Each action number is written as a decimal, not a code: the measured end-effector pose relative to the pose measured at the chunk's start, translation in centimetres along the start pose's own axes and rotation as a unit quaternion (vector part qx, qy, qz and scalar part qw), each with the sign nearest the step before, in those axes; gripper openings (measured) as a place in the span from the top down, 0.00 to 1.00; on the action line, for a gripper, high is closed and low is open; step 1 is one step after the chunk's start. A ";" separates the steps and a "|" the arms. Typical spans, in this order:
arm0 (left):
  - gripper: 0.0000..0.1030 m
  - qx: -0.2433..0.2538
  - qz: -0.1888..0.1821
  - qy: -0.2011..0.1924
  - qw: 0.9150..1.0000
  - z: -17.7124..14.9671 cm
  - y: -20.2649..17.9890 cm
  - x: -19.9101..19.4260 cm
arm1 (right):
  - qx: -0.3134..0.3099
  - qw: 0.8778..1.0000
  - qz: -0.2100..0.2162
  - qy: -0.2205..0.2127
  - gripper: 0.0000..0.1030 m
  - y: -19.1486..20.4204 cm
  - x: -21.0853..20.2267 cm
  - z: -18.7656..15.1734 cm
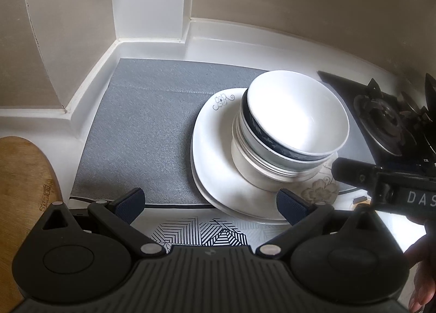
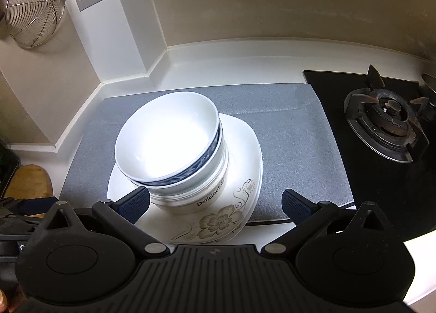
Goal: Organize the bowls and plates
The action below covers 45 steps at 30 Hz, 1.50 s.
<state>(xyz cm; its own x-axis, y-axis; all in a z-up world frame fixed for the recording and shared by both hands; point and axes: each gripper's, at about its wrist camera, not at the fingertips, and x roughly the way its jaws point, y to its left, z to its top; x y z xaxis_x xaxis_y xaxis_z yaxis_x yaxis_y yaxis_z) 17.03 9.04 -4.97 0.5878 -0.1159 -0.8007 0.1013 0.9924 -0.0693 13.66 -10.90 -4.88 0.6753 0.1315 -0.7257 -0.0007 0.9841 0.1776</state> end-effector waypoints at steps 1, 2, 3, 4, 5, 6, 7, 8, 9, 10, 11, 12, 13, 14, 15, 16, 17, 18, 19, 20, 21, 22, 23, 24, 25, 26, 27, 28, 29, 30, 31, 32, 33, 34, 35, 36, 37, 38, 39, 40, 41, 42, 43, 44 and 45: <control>0.00 0.000 0.000 0.000 1.000 0.0 0.0 0.0 | 0.000 1.000 0.000 -0.001 0.01 0.0 0.0 0.0; 0.00 0.000 0.000 0.000 1.000 0.0 0.0 0.0 | -0.001 1.000 0.000 -0.001 0.00 0.0 0.0 0.1; 0.00 0.000 0.000 0.000 1.000 0.0 0.0 0.0 | -0.001 1.000 0.000 -0.002 0.00 0.0 0.0 0.1; 0.00 0.000 0.000 0.000 1.000 0.0 0.0 0.0 | -0.002 1.000 0.000 -0.002 0.00 0.1 0.0 0.1; 0.00 0.000 0.001 0.000 1.000 0.0 -0.1 -0.1 | -0.002 1.000 0.000 -0.002 0.00 0.1 0.1 0.1; 0.00 0.000 0.000 0.000 1.000 0.0 -0.1 -0.1 | -0.002 1.000 0.001 -0.001 0.00 0.1 0.1 0.1; 0.00 0.000 0.000 -0.001 1.000 0.0 0.0 -0.1 | -0.002 1.000 0.001 -0.001 0.00 0.1 0.1 0.1; 0.00 0.001 0.000 -0.001 1.000 0.0 -0.1 0.0 | -0.003 1.000 0.001 0.000 0.00 0.1 0.1 0.1; 0.00 0.002 0.000 -0.001 1.000 0.0 0.0 0.0 | -0.004 1.000 0.002 0.000 0.00 0.2 0.1 0.1; 0.00 0.003 0.000 -0.001 1.000 0.0 -0.1 0.0 | -0.004 1.000 0.002 0.000 0.00 0.2 0.1 0.1; 0.00 0.004 -0.001 -0.001 1.000 0.0 -0.1 0.0 | -0.004 1.000 0.002 0.001 0.00 0.2 0.2 0.1; 0.00 0.005 0.000 -0.001 1.000 0.0 -0.1 0.0 | -0.004 1.000 0.002 0.001 0.00 0.2 0.2 0.1; 0.00 0.006 0.000 -0.001 1.000 0.0 -0.1 0.0 | -0.005 1.000 0.003 0.001 0.00 0.2 0.2 0.1; 0.00 0.006 0.000 -0.001 1.000 0.0 -0.1 0.0 | -0.005 1.000 0.003 0.001 0.00 0.3 0.2 0.1; 0.00 0.006 0.001 -0.001 1.000 0.0 -0.1 0.0 | -0.005 1.000 0.003 0.001 0.00 0.2 0.2 0.1; 0.00 0.007 0.002 -0.001 1.000 0.0 -0.2 0.0 | -0.005 1.000 0.004 0.001 0.00 0.3 0.3 0.1; 0.00 0.007 0.003 -0.001 1.000 0.0 -0.2 0.0 | -0.004 1.000 0.005 0.001 0.01 0.3 0.3 0.1; 0.00 0.008 0.003 -0.001 1.000 0.0 -0.2 0.0 | -0.004 1.000 0.005 0.001 0.01 0.3 0.3 0.1; 0.00 0.009 0.004 -0.001 1.000 0.0 -0.2 0.0 | -0.004 1.000 0.006 0.001 0.00 0.3 0.3 0.1; 0.00 0.010 0.005 -0.001 1.000 0.1 -0.3 0.0 | -0.004 1.000 0.007 0.001 0.00 0.2 0.3 0.1; 0.00 0.011 0.007 -0.002 1.000 0.1 -0.4 0.0 | -0.004 1.000 0.008 0.001 0.00 0.2 0.4 0.1; 0.00 0.012 0.009 -0.002 1.000 0.1 -0.4 0.0 | -0.004 1.000 0.009 0.000 0.00 0.1 0.4 0.2; 0.00 0.013 0.011 -0.002 1.000 0.1 -0.5 0.0 | -0.004 1.000 0.010 -0.001 0.00 0.1 0.4 0.2; 0.00 0.013 0.013 -0.003 1.000 0.1 -0.5 0.0 | -0.004 1.000 0.011 -0.001 0.00 0.0 0.4 0.2; 0.00 0.014 0.015 -0.003 1.000 0.1 -0.6 0.0 | -0.004 1.000 0.013 -0.002 0.00 -0.1 0.4 0.2; 0.00 0.014 0.017 -0.004 1.000 0.1 -0.7 0.0 | -0.004 1.000 0.014 -0.003 0.00 -0.1 0.5 0.2; 0.00 0.013 0.018 -0.004 1.000 0.0 -0.9 0.0 | -0.003 1.000 0.016 -0.002 0.00 -0.2 0.5 0.2; 0.00 0.012 0.019 -0.004 1.000 0.0 -1.0 0.0 | -0.003 1.000 0.018 -0.002 0.00 -0.4 0.6 0.2; 0.00 0.011 0.019 -0.005 1.000 0.0 -1.1 0.0 | -0.004 1.000 0.020 -0.002 0.00 -0.5 0.7 0.2; 0.00 0.010 0.020 -0.005 1.000 -0.1 -1.2 0.0 | -0.005 1.000 0.021 -0.003 0.01 -0.6 0.7 0.2; 0.00 0.010 0.020 -0.006 1.000 -0.1 -1.4 0.0 | -0.006 1.000 0.022 -0.004 0.00 -0.7 0.7 0.2; 0.00 0.009 0.021 -0.006 1.000 -0.1 -1.5 0.0 | -0.009 1.000 0.023 -0.004 0.00 -0.8 0.7 0.2; 0.00 0.009 0.021 -0.007 1.000 -0.1 -1.6 0.1 | -0.011 1.000 0.025 -0.005 0.00 -0.9 0.7 0.2; 0.00 0.008 0.021 -0.007 1.000 -0.1 -1.6 0.0 | -0.013 1.000 0.026 -0.005 0.00 -1.0 0.7 0.3; 0.00 0.006 0.022 -0.008 1.000 0.0 -1.7 0.0 | -0.016 1.000 0.026 -0.005 0.00 -1.1 0.7 0.4; 0.00 0.005 0.021 -0.009 1.000 0.0 -1.6 0.0 | -0.018 0.999 0.026 -0.005 0.00 -1.1 0.7 0.5; 0.00 0.002 0.021 -0.010 1.000 0.1 -1.6 -0.1 | -0.020 0.999 0.026 -0.005 0.00 -1.2 0.7 0.6; 0.00 -0.001 0.021 -0.010 1.000 0.1 -1.6 -0.1 | -0.022 0.999 0.026 -0.004 0.00 -1.2 0.7 0.7; 0.00 -0.003 0.020 -0.011 1.000 0.2 -1.7 -0.1 | -0.023 0.999 0.027 -0.004 0.00 -1.2 0.7 0.8; 0.00 -0.006 0.019 -0.011 1.000 0.2 -1.7 -0.1 | -0.025 0.999 0.027 -0.003 0.00 -1.2 0.7 0.9; 0.00 -0.009 0.018 -0.011 1.000 0.2 -1.8 -0.1 | -0.027 0.999 0.027 -0.003 0.00 -1.1 0.6 1.0; 0.00 -0.012 0.015 -0.011 1.000 0.2 -1.8 -0.1 | -0.029 0.999 0.025 -0.002 0.00 -1.0 0.6 1.1; 0.00 -0.014 0.012 -0.012 1.000 0.2 -1.9 -0.1 | -0.032 0.999 0.025 -0.001 0.00 -1.0 0.5 1.2; 0.00 -0.016 0.011 -0.016 1.000 0.2 -2.0 -0.2 | -0.035 0.999 0.025 0.000 0.01 -0.9 0.4 1.4; 0.00 -0.018 0.008 -0.019 1.000 0.2 -2.1 -0.3 | -0.038 0.999 0.025 0.001 0.01 -0.8 0.4 1.6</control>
<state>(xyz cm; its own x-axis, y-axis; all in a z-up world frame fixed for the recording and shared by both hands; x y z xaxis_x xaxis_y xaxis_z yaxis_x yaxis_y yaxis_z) 16.80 6.97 -4.49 0.6187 -0.1002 -0.7792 0.0631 0.9950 -0.0779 15.09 -11.79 -4.27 0.6717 0.1812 -0.7184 -0.0911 0.9825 0.1626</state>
